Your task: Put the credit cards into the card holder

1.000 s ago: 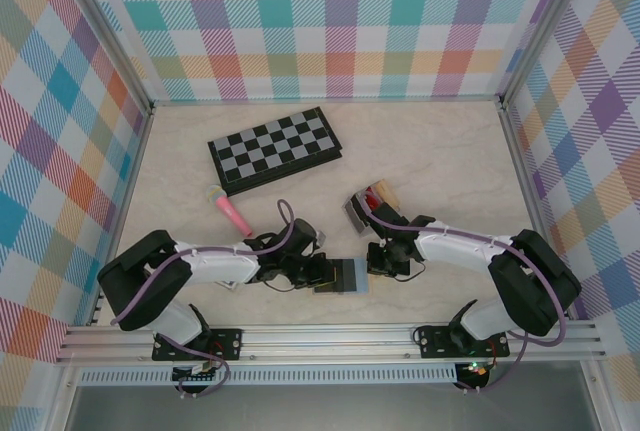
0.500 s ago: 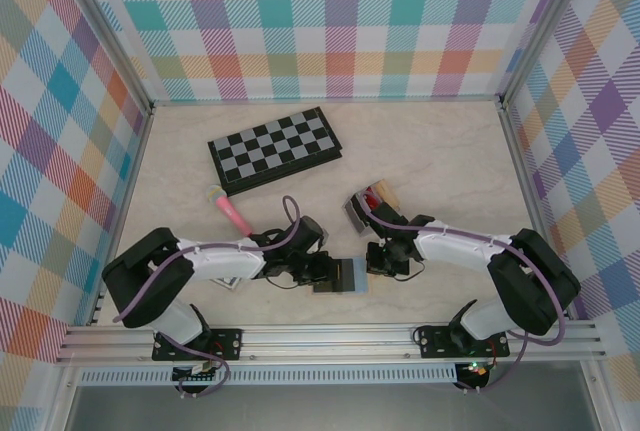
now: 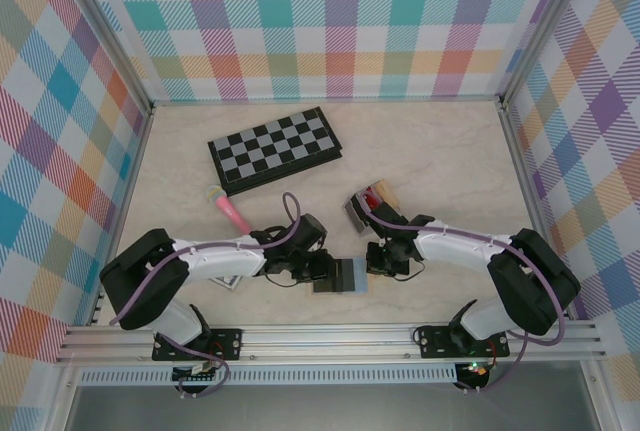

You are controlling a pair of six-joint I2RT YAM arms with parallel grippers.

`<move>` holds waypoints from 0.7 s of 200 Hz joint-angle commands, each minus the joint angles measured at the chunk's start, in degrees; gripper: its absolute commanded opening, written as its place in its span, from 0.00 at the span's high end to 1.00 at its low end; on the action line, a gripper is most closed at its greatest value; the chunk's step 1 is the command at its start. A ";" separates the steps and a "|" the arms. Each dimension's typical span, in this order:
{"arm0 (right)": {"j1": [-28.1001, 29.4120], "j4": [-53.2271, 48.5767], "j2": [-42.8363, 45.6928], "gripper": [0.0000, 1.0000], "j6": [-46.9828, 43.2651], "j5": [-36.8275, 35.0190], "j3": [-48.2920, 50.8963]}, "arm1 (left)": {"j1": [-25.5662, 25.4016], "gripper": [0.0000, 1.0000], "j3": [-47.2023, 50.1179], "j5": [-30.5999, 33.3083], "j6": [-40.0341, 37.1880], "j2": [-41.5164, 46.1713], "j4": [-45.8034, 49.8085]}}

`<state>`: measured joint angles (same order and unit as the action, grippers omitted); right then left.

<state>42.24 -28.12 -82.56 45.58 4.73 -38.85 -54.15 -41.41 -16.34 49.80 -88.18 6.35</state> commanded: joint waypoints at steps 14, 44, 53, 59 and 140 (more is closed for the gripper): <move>0.78 1.81 -1.10 0.86 -0.23 1.07 -0.51 | -2.05 0.82 -2.70 1.59 -0.77 -3.20 2.33; 0.91 1.77 -0.93 0.86 -0.14 1.04 -0.42 | -3.20 0.83 -4.78 3.95 -1.23 -5.74 6.11; 0.87 1.78 -0.93 0.86 -0.06 1.03 -0.42 | -3.65 0.83 -5.29 4.44 -1.36 -6.14 6.39; 0.91 1.88 -0.93 0.86 -0.06 1.05 -0.42 | -3.89 0.83 -5.54 4.32 -1.45 -6.26 6.33; 1.51 2.31 -1.33 0.86 0.38 1.03 -0.40 | -4.73 0.83 -7.95 2.28 -1.29 -8.61 2.35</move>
<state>42.76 -27.86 -82.67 45.63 4.47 -38.85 -57.91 -47.90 -13.58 49.41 -95.39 9.50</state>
